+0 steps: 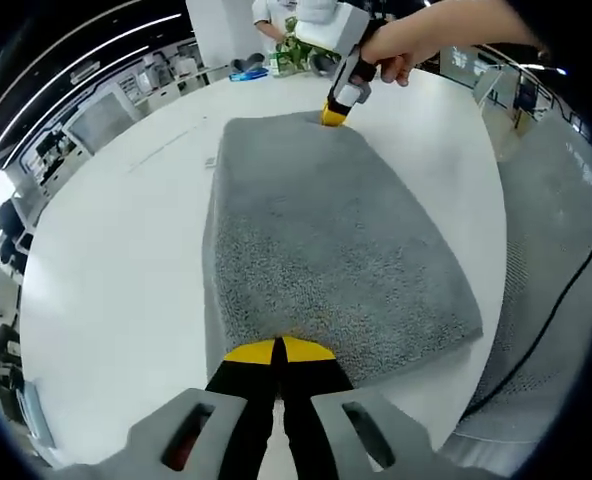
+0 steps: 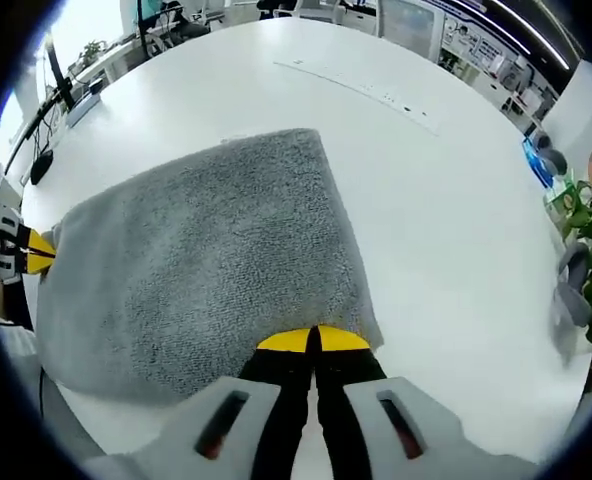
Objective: Fold the towel on the table until its edges align and the towel forms a compact rectangular stack.
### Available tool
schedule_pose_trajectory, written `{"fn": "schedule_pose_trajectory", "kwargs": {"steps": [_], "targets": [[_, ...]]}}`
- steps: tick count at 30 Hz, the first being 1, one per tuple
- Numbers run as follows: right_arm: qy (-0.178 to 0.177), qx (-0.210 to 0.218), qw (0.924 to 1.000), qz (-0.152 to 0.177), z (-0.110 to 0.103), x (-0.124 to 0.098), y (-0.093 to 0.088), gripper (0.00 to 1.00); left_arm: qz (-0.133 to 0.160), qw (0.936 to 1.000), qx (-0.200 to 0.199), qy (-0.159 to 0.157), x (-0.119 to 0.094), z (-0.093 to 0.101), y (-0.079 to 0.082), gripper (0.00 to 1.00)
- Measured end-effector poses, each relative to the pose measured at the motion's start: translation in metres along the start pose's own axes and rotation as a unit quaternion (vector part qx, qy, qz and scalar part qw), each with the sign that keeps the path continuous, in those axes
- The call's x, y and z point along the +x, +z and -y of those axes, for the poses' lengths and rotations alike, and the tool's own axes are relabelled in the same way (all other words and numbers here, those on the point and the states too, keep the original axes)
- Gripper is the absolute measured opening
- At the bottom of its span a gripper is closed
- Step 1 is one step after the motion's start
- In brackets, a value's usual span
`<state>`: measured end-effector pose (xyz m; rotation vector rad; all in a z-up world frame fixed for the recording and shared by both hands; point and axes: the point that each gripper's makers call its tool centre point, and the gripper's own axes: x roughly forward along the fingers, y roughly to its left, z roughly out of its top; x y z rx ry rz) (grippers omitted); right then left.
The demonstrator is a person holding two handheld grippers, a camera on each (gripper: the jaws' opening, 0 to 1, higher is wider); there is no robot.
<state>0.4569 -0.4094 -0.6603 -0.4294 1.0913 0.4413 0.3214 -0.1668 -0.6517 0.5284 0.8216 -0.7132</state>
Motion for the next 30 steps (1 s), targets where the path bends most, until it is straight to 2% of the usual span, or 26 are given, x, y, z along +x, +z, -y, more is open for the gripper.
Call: {"fn": "schedule_pose_trajectory", "kwargs": {"steps": [6,15,19,30], "targets": [[-0.005,-0.016,0.9999,-0.004,0.002,0.002,0.005,0.0,0.005,1.0,0.007,-0.002,0.001,0.008,0.002,0.01],[0.007,-0.004,0.9999,-0.008,0.006,0.004,0.008,0.0,0.008,0.9999,0.014,-0.005,0.002,0.01,0.004,0.01],[0.008,-0.005,0.9999,-0.009,0.006,0.004,0.009,0.0,0.001,0.9995,-0.023,-0.021,0.003,0.009,0.005,0.01],[0.011,-0.004,0.9999,-0.012,0.011,0.007,0.015,0.0,0.016,0.9998,-0.005,-0.015,0.005,0.012,0.009,0.01]]}}
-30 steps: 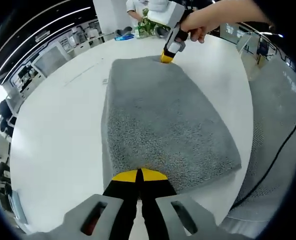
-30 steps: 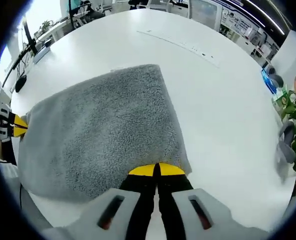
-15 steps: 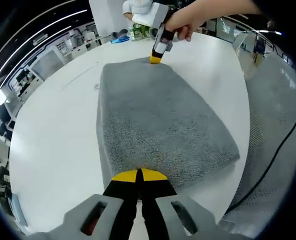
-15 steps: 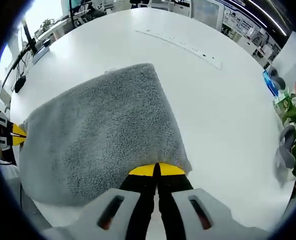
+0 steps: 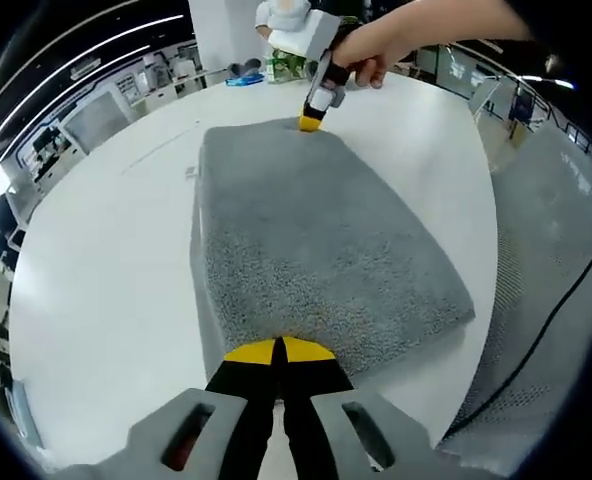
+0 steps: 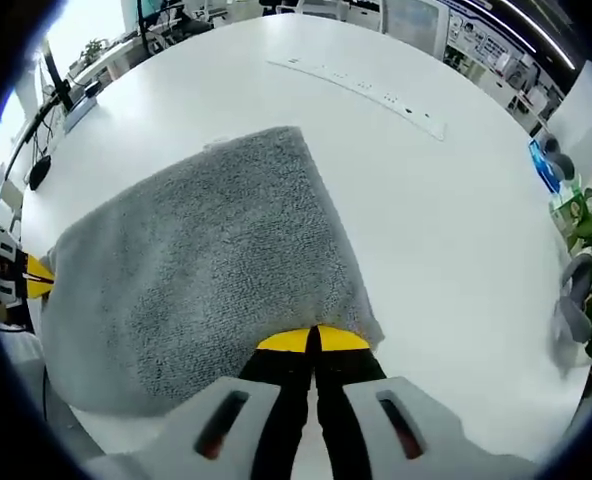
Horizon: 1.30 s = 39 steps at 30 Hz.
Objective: Fold the towel on the table until its edges align and the towel forms a compact rectangular stack.
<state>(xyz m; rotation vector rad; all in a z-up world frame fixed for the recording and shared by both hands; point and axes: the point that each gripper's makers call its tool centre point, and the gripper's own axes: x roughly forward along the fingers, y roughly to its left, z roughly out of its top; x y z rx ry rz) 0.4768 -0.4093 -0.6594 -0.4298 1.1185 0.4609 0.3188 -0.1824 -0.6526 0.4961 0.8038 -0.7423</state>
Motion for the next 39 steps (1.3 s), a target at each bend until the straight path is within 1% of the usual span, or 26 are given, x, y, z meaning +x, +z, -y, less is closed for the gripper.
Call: {"fn": "schedule_pose_trajectory", "kwargs": {"steps": [6,9,16,22,27,32,39], "targets": [[0.004,-0.005,1.0,-0.004,0.002,0.002,0.003,0.0,-0.009,0.9998,-0.017,0.006,0.001,0.0,0.001,0.01],[0.005,-0.003,1.0,-0.004,0.004,0.004,0.005,0.0,-0.009,0.9999,-0.013,0.004,0.002,0.001,0.002,0.01],[-0.005,-0.011,0.9999,-0.001,0.006,0.005,0.009,0.0,0.002,0.9997,-0.018,-0.016,0.003,0.009,0.005,0.01],[-0.015,-0.022,0.9997,-0.001,0.009,0.007,0.014,0.0,0.007,0.9996,-0.011,-0.025,0.005,0.018,0.009,0.01],[-0.012,-0.017,0.9998,0.002,0.015,0.011,0.02,0.0,0.015,0.9988,-0.018,-0.042,0.007,0.026,0.013,0.01],[-0.008,-0.011,0.9999,0.006,0.017,0.013,0.025,0.0,0.019,0.9981,-0.007,-0.058,0.01,0.037,0.019,0.01],[-0.013,-0.021,0.9996,0.011,0.02,0.015,0.031,0.0,0.026,0.9969,0.002,-0.075,0.013,0.048,0.025,0.01]]}}
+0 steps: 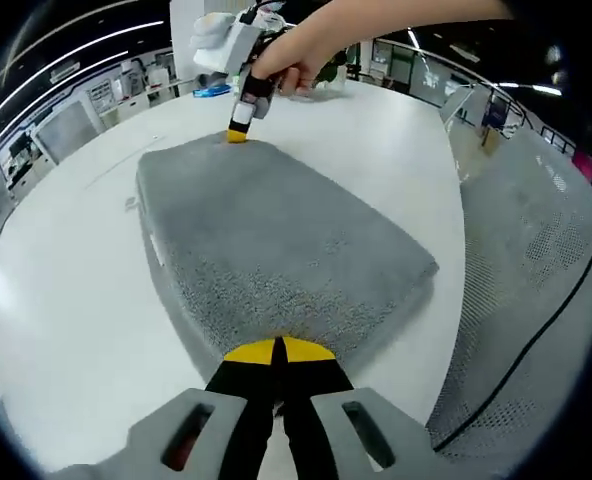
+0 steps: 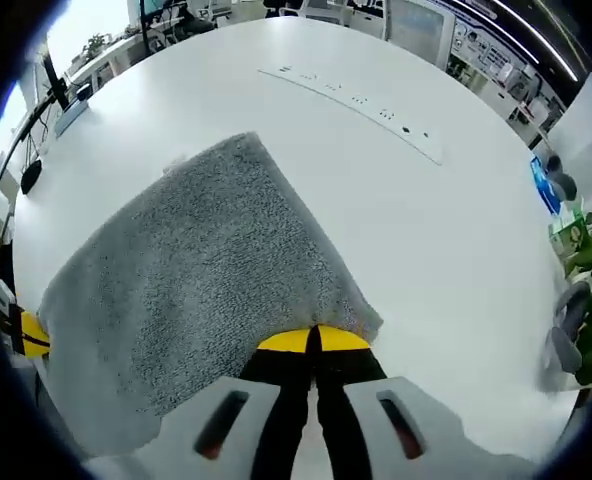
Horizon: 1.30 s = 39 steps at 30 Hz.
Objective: Fold the towel on the table until its edges align and the towel forms a compact rectangular stack.
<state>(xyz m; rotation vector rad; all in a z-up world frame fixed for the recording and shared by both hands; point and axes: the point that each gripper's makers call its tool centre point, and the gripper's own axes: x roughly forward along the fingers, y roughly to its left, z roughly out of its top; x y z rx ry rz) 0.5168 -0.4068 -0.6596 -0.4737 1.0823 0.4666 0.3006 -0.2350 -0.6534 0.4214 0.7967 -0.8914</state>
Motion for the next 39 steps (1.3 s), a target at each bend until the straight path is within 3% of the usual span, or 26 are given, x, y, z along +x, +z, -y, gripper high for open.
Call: {"fn": "schedule_pose_trajectory", "kwargs": {"steps": [8,14,21,24,26,29,33,39], "targets": [[-0.003,-0.011,0.9999,0.004,0.004,0.003,0.005,0.0,0.002,0.9994,0.029,-0.017,0.008,0.015,0.009,0.01],[-0.007,-0.01,0.9997,0.02,0.007,0.004,0.008,0.0,0.002,0.9993,0.035,-0.013,0.011,0.02,0.012,0.01],[-0.046,-0.022,0.9979,0.04,0.013,-0.003,0.01,0.0,0.003,0.9992,0.033,-0.022,0.015,0.026,0.017,0.01],[-0.028,-0.003,0.998,0.057,0.009,-0.008,0.011,0.0,0.007,0.9992,0.035,-0.018,0.014,0.026,0.016,0.01],[-0.032,0.003,0.9978,0.058,0.013,-0.015,0.009,0.0,0.008,0.9992,0.037,-0.017,0.014,0.026,0.017,0.01],[-0.05,0.008,0.9949,0.087,0.019,-0.029,0.01,0.0,0.006,0.9992,0.036,-0.015,0.014,0.026,0.017,0.01],[-0.041,0.039,0.9922,0.112,0.018,-0.046,0.006,0.0,0.007,0.9991,0.04,-0.012,0.014,0.026,0.017,0.01],[-0.038,0.033,0.99,0.132,0.007,-0.07,-0.006,0.04,0.007,0.9992,0.037,-0.013,0.013,0.026,0.017,0.01]]}}
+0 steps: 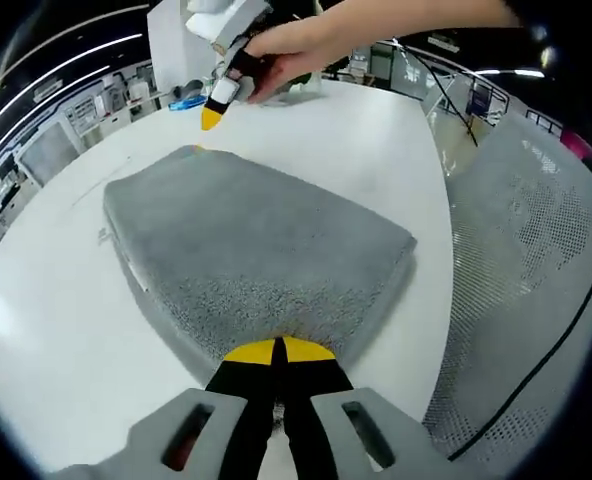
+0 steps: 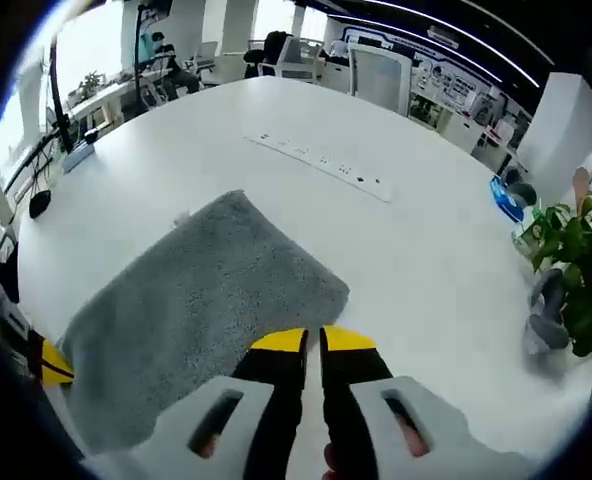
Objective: Fold the towel on the table until its edges align and the towel forms a compact rectangular stack.
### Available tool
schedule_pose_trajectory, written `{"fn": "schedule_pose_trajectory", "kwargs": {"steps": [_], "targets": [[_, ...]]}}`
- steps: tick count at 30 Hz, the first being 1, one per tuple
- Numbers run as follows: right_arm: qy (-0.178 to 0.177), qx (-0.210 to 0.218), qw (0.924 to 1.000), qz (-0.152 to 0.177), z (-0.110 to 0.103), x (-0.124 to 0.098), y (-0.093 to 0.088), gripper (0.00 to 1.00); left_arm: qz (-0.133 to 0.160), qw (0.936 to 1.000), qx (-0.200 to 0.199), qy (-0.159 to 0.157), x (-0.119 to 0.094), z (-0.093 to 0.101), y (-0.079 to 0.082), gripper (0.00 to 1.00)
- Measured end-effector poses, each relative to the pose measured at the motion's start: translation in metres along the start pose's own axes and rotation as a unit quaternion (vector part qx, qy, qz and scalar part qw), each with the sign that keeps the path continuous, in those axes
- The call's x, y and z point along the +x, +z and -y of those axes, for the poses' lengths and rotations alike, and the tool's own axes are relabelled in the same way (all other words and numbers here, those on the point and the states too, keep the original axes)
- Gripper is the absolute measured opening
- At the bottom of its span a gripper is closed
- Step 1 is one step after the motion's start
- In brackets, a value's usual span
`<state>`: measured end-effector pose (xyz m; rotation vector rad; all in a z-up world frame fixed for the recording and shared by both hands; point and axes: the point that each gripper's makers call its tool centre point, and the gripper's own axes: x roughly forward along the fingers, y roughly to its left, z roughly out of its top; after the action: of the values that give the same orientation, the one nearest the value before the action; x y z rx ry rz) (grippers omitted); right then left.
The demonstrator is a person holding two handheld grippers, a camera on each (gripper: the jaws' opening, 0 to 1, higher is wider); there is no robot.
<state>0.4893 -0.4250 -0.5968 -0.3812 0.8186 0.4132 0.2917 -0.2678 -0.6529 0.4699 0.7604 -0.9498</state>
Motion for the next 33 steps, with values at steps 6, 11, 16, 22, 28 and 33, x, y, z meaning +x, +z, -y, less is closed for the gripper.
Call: {"fn": "schedule_pose_trajectory", "kwargs": {"steps": [6,11,16,22,28,33], "targets": [[0.012,0.001,0.9992,0.037,-0.023,-0.04,-0.006,0.07,-0.011,0.9999,-0.007,0.005,-0.001,0.0,0.0,0.01],[0.023,-0.002,0.9981,0.057,-0.049,-0.073,-0.019,0.08,-0.014,0.9997,-0.003,0.019,-0.004,0.001,0.001,0.01],[0.037,-0.018,0.9979,0.051,-0.084,-0.102,-0.056,0.1,0.005,0.9999,0.004,0.013,-0.01,0.0,0.005,0.01],[0.066,-0.047,0.9955,0.049,-0.116,-0.123,-0.077,0.12,0.027,0.999,-0.018,0.031,-0.031,-0.012,0.012,0.06],[0.112,-0.087,0.9888,0.046,-0.152,-0.131,-0.09,0.14,0.096,0.9949,0.025,0.019,-0.059,-0.017,0.029,0.1],[0.151,-0.107,0.9821,0.034,-0.174,-0.131,-0.099,0.14,0.102,0.9932,0.057,-0.009,-0.069,-0.011,0.02,0.12]]}}
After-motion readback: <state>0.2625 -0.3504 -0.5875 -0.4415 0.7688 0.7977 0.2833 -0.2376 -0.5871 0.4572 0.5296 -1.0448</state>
